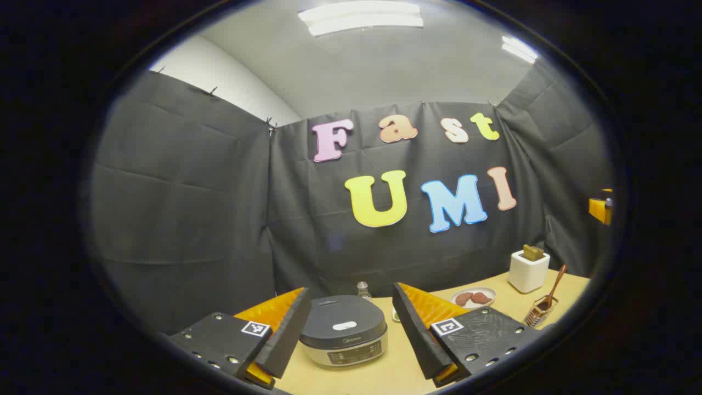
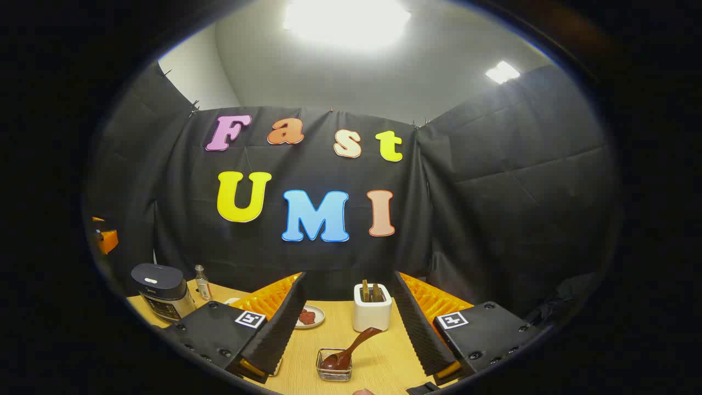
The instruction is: Close the left gripper, press the button to open the rice cooker; take a wooden spoon from the chopstick holder with the right hand, scoop a spoonful of rice and pour it into the rice cooker, then put the wooden spoon back into the chopstick holder.
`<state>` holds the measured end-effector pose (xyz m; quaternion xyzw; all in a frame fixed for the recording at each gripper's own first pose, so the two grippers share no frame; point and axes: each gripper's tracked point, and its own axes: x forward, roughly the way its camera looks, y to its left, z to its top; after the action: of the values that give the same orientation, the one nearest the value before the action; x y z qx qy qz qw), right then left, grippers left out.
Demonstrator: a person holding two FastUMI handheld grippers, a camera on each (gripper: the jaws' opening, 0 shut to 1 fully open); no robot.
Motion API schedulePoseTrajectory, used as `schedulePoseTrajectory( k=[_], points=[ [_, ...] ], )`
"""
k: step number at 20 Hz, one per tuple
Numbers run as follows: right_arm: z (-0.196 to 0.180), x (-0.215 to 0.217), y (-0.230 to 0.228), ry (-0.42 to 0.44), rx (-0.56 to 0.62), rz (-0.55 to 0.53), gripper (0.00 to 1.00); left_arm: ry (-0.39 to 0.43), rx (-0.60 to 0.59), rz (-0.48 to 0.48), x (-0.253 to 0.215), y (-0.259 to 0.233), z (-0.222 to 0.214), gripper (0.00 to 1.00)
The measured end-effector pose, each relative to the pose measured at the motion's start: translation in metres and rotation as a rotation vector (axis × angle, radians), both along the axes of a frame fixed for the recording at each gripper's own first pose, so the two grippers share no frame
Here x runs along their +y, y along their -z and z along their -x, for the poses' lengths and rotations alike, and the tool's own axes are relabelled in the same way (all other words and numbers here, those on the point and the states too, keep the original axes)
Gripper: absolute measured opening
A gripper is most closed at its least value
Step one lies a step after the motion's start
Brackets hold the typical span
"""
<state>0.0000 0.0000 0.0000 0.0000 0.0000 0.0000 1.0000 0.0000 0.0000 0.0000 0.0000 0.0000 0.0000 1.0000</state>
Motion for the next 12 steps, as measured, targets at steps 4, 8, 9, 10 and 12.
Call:
schedulePoseTrajectory(
  k=[4,8,9,10,12],
  points=[
    [-0.0006,-0.0010,-0.0003,-0.001,-0.005,0.003,0.98,-0.003,-0.002,-0.004,0.0011,-0.0008,0.0018,0.91],
    [-0.0008,-0.0017,0.0028,-0.003,0.001,-0.002,0.98,-0.006,0.000,-0.007,0.0010,0.0002,0.0005,0.91],
    [-0.0013,-0.0023,0.0043,-0.001,0.001,-0.004,0.98,-0.008,0.000,-0.006,0.0005,0.0005,0.0010,0.91],
    [-0.0012,-0.0026,0.0047,-0.002,0.004,-0.005,0.98,-0.008,0.000,-0.006,0.0010,-0.0006,0.0016,0.91],
    [-0.0011,-0.0039,0.0057,0.000,0.006,-0.008,0.98,-0.012,0.000,-0.002,0.0021,0.0002,0.0037,0.91]
  ],
)
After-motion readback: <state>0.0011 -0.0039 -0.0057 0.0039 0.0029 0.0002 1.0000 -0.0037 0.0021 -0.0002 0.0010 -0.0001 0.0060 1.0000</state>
